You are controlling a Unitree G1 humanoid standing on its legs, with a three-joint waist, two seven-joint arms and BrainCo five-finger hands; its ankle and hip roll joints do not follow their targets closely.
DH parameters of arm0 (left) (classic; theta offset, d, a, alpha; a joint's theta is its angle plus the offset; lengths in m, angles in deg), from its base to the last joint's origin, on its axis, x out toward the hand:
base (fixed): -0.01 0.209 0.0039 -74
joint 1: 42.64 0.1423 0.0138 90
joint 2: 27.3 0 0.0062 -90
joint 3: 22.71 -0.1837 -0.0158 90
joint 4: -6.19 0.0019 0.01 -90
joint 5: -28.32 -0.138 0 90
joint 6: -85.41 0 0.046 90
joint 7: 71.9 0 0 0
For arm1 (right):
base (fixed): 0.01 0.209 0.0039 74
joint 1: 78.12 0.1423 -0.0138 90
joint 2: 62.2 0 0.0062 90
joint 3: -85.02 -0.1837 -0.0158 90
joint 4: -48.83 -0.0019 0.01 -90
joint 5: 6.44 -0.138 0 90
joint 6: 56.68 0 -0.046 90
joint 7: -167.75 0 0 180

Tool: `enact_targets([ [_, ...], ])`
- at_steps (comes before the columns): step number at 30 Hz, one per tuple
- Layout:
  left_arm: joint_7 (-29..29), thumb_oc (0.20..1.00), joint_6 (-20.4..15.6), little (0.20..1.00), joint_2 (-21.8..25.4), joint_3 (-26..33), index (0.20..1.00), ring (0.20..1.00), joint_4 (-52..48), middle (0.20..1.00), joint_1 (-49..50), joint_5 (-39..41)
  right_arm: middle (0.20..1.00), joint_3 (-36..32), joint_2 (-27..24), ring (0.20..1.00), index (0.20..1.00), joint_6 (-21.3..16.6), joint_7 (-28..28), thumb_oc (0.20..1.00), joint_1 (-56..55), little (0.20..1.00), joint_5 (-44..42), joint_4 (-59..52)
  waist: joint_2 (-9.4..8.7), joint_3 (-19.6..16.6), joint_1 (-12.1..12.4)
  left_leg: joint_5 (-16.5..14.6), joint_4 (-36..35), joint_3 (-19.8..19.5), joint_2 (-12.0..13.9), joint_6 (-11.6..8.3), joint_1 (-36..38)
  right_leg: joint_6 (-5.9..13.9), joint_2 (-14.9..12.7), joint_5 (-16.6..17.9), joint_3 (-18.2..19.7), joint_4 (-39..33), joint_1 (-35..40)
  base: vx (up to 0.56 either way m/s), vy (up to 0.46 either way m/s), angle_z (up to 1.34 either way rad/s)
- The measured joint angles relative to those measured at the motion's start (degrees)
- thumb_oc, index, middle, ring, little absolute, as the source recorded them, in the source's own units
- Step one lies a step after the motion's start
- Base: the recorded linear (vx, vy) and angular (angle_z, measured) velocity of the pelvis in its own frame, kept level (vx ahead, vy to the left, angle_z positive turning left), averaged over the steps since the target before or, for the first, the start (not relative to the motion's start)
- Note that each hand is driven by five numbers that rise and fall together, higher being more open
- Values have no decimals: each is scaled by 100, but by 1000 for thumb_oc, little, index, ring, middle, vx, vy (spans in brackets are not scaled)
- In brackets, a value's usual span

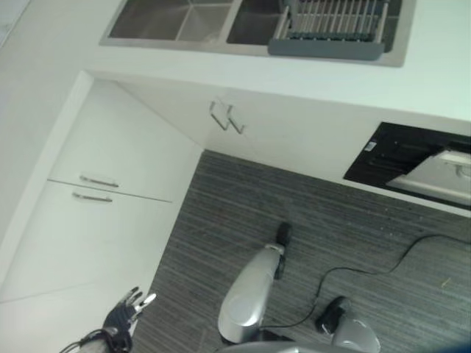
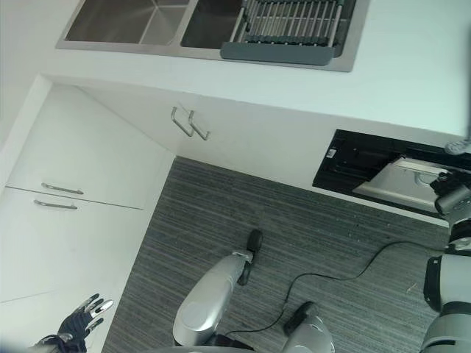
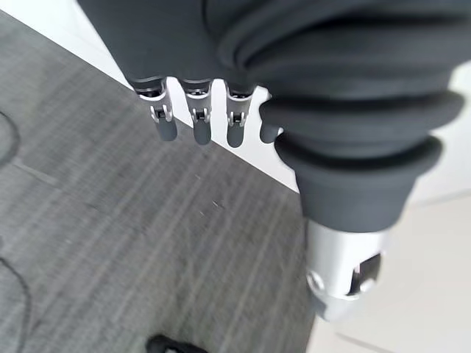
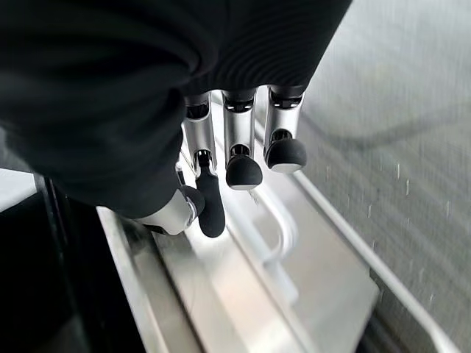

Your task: Place the dishes in the dishwasher.

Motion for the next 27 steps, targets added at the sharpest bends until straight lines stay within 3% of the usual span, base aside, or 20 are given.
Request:
enact_targets([
  [1,0,1000,-18,1000,-25,-11,1000,1000,-29,1000,-16,0,200,-12,239,200,200,-15,-14,200,-130,200,2,-224,-57,-6,-30,22,-26,17,33,-19,-3,-33,55,5,42,17,-63,-260,-30,-13],
  [2,-3,1000,-14,1000,-32,-29,1000,1000,-183,1000,-54,9,200,-277,565,200,200,-321,-105,200,-714,200,1,-1024,-114,-8,-52,53,-71,-1,87,-35,-3,-79,88,22,34,-24,-62,-146,-65,-5],
  [4,-190,1000,5,1000,-79,-27,1000,1000,-517,1000,-76,23,200,-371,1590,200,200,-615,-418,200,-1463,200,-7,-2438,-273,-14,-74,126,-181,5,190,-89,7,-146,228,32,60,-126,-66,-163,-37,-9],
  [8,-273,1000,20,1000,-215,-43,1000,1000,-927,1000,-202,266,200,-141,2339,200,200,-952,-662,200,-1761,200,3,-2917,-532,-97,-180,264,-424,112,389,-187,107,-252,379,104,238,-211,-176,-216,-65,-23],
  [10,-235,1000,21,1000,-314,-6,1000,1000,-939,1000,-192,280,200,-154,2495,200,200,-1101,-709,200,-2005,200,5,-3135,-558,-106,-212,301,-503,140,396,-189,157,-256,395,120,261,-244,-160,-162,-121,-16],
  [11,-234,1000,-18,1000,-558,29,1000,1000,-753,1000,-117,275,200,18,2833,200,200,-1275,-907,200,-2494,200,6,-3320,-606,-125,-292,353,-603,171,454,-208,330,-266,499,186,334,-372,-36,-207,-164,-26],
  [12,-236,1000,-26,1000,-667,31,1000,1000,-558,1000,-104,267,344,143,2881,344,344,-1304,-1031,344,-2634,344,26,-3284,-610,-143,-335,381,-618,151,562,-260,369,-324,607,217,361,-404,-15,-204,-152,-25],
  [13,-234,1000,-87,1000,-699,26,1000,1000,-440,1000,-99,242,1000,146,2867,1000,1000,-1333,-1174,1000,-2648,1000,82,-3187,-641,-172,-359,457,-710,157,627,-311,401,-373,662,210,365,-373,-32,-250,-232,-22],
  [16,-344,1000,-510,1000,-866,461,1000,1000,-295,1000,334,296,1000,546,2870,1000,1000,-1364,-1623,1000,-2862,1000,686,-3009,-874,-502,-323,615,-1016,178,853,-498,842,-586,862,87,505,-198,98,-67,-106,-20],
  [18,-555,1000,-653,1000,-918,616,1000,1000,-388,1000,509,517,1000,667,2886,1000,1000,-1379,-1825,1000,-3190,1000,927,-2889,-893,-803,-327,670,-1305,223,938,-454,1002,-653,983,76,500,-221,184,-43,-8,-7],
  [19,-764,1000,-683,1000,-950,689,1000,1000,-380,1000,541,656,1000,735,2880,1000,1000,-1457,-1945,1000,-3411,1000,1065,-2714,-860,-907,-334,778,-1526,310,994,-320,1148,-704,1078,123,478,-309,295,-63,34,15],
  [21,-1048,1000,-657,1000,-977,613,1000,1000,-314,1000,441,698,1000,762,2876,1000,1000,-1462,-2028,1000,-3891,1000,1159,-2473,-822,-1064,-500,455,-1598,792,1172,-266,1190,-808,1105,261,156,-623,517,-55,194,54],
  [22,-1135,1000,-543,1000,-964,550,1000,1000,-243,1000,244,697,1000,757,2870,1000,1000,-1461,-2073,1000,-4097,1000,1251,-2400,-943,-1072,-680,207,-1274,1177,1222,-175,1127,-821,967,342,-28,-780,560,10,391,77],
  [23,-1010,1000,-241,1000,-969,374,1000,1000,-49,1000,-167,702,1000,782,2805,1000,1000,-1439,-2163,1000,-4241,1000,1420,-2339,-1064,-1103,-759,-27,-102,1353,1188,-59,910,-811,754,399,-92,-797,609,67,448,57],
  [24,-990,1000,-69,1000,-966,123,1000,1000,89,1000,-493,696,1000,774,2779,1000,1000,-1445,-2211,1000,-4264,1000,1552,-2301,-1183,-1211,-1020,-153,346,1368,1047,-80,1141,-729,582,479,-34,-815,595,124,607,33],
  [25,-830,1000,252,1000,-1008,-34,1000,1000,190,1000,-1006,695,1000,849,2607,1000,1000,-1443,-2303,1000,-4239,1000,1740,-2303,-1163,-1231,-1252,-358,634,1297,982,-204,1364,-684,508,550,111,-873,696,151,579,20],
  [27,-766,1000,672,1000,-1059,-319,1000,1000,512,1000,-2015,721,1000,715,2592,1000,1000,-1481,-2377,1000,-4050,1000,2040,-2080,-1066,-1408,-1627,-666,-532,1796,719,-168,2366,-513,414,719,115,-1012,879,132,485,4],
])
